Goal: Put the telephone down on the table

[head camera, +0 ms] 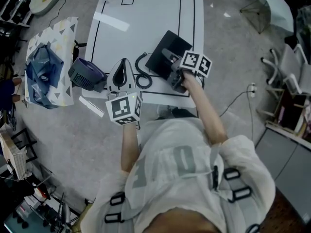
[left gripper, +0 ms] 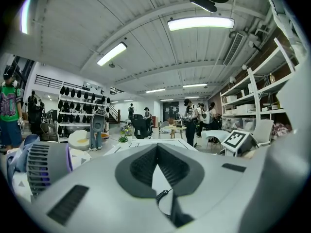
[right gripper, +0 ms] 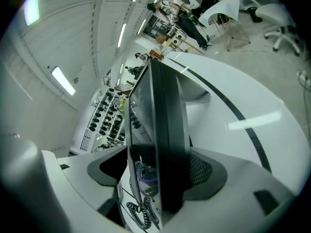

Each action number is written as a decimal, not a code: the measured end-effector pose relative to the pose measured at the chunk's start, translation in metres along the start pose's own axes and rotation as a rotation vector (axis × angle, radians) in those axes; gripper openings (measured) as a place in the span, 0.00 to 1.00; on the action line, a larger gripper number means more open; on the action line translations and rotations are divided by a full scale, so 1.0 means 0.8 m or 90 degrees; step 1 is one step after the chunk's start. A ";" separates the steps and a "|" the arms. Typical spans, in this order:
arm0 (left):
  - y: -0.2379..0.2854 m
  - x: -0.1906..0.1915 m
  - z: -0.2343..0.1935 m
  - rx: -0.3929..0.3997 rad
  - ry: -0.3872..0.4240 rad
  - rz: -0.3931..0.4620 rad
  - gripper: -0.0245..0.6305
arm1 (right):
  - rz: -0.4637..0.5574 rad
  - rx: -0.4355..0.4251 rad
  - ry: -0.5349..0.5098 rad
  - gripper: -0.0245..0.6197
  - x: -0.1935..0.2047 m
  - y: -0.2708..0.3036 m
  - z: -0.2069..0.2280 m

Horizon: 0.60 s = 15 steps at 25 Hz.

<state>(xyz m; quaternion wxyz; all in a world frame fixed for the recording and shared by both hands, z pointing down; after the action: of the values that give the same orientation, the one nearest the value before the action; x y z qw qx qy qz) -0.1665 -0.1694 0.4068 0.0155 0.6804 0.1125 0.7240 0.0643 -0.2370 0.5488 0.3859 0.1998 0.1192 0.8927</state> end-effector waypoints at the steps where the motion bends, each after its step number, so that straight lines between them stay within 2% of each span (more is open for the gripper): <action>1: 0.000 0.000 0.001 0.001 0.000 0.000 0.05 | 0.004 -0.002 -0.001 0.52 0.000 -0.001 0.000; 7: 0.000 -0.001 0.010 0.012 0.002 0.004 0.05 | 0.033 -0.040 -0.006 0.52 0.001 -0.015 -0.002; 15: -0.002 -0.005 0.025 0.031 0.006 0.011 0.05 | 0.052 -0.028 -0.027 0.52 -0.008 -0.039 -0.007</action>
<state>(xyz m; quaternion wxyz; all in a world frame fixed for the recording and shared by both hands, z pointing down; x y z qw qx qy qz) -0.1463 -0.1660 0.4033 -0.0078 0.6783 0.1246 0.7241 0.0857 -0.2210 0.5308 0.3560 0.2150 0.0828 0.9056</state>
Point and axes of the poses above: the fingertips, and each gripper's own axes: y forward along the fingers, z to its right, x out of its underside, the point moved 8 cm from there along -y, backward along the fingers, and after that the axes turned 9 degrees about -x, right-handed, at the moved point
